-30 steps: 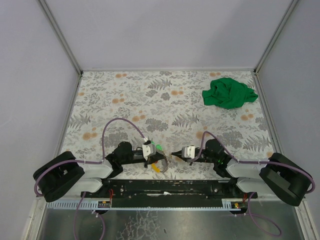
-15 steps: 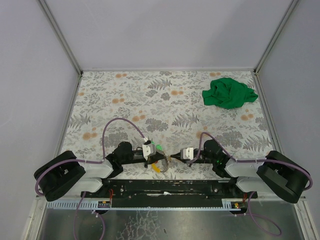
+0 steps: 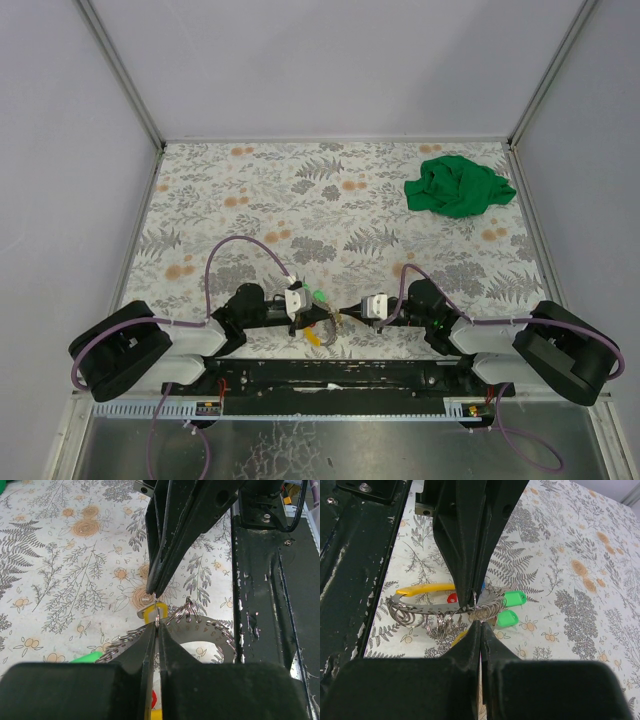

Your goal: Put the keys on the keyring

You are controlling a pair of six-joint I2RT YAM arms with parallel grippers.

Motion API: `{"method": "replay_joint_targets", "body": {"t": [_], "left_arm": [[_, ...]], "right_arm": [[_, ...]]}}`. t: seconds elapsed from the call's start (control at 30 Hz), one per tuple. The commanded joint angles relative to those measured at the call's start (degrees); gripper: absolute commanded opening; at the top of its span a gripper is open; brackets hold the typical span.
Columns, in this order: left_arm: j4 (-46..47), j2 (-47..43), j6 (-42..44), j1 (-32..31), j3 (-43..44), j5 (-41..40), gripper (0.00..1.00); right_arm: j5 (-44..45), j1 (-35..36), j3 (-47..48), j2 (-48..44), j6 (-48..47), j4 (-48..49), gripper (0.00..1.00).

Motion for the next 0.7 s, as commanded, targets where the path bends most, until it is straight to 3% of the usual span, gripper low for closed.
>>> {"method": "replay_joint_targets", "body": {"t": [0.0, 0.67], "left_arm": [[5.0, 0.3, -0.4, 0.4, 0.7, 1.0, 0.00], [5.6, -0.1, -1.2, 0.4, 0.4, -0.2, 0.00]], "right_arm": [[-1.0, 0.7, 1.8, -0.4, 0.6, 4.0, 0.00], [-2.9, 0.7, 2.8, 0.5, 1.0, 1.7, 0.00]]}}
